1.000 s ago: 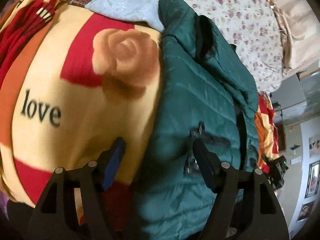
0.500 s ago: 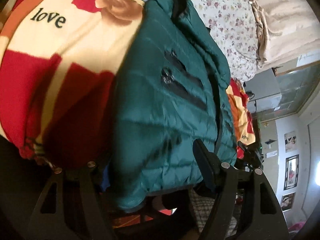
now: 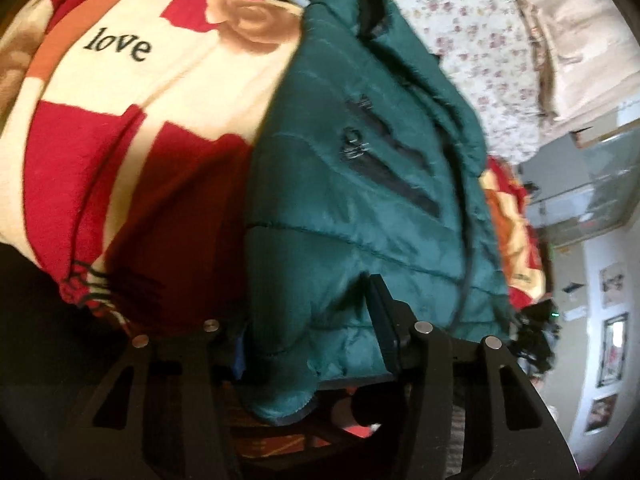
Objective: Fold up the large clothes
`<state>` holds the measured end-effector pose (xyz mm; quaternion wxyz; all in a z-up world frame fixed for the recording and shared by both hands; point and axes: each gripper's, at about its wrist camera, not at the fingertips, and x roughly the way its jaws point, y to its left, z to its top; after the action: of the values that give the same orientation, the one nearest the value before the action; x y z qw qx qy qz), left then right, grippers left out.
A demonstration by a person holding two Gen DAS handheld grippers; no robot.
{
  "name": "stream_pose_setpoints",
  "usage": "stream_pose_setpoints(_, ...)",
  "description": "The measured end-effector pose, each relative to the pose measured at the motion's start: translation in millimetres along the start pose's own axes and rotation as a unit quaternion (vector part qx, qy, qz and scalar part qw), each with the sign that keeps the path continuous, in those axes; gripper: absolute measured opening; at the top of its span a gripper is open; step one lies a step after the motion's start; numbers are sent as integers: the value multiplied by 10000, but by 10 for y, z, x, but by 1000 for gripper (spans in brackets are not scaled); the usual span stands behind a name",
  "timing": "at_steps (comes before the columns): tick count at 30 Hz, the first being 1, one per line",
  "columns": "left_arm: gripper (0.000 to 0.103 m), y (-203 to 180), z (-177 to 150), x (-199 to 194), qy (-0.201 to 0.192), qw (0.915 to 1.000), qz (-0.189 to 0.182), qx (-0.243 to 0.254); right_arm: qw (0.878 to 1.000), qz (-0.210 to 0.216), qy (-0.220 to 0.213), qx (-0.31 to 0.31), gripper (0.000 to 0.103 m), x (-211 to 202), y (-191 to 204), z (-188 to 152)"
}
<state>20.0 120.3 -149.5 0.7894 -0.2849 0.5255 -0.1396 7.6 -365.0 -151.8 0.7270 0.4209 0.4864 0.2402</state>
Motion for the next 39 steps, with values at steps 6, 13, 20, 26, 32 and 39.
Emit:
stream_pose_setpoints(6,58,-192,-97,121,-21,9967,636,495,9986,-475,-92,-219,64,64,52,-76)
stream_pose_setpoints(13,13,-323,-93,-49,-109,9921,1076,629,9967,-729,-245,-273,24,-32,89,-99)
stream_pose_setpoints(20,11,-574,-111,-415,-570,9898,1070,753,9965,-396,-566,-465,16,-305,328,-93)
stream_pose_setpoints(26,11,-738,-187,-755,-1016,9865,963,848,9944,-91,-682,-803,14,-496,645,-196)
stream_pose_setpoints(32,10,-806,-315,-938,-1205,9826,1005,991,9924,-141,-570,-1083,14,-576,788,-386)
stream_pose_setpoints(39,10,-858,-256,-907,-1205,9778,1249,1176,9926,-189,-533,-1072,14,-493,883,-178)
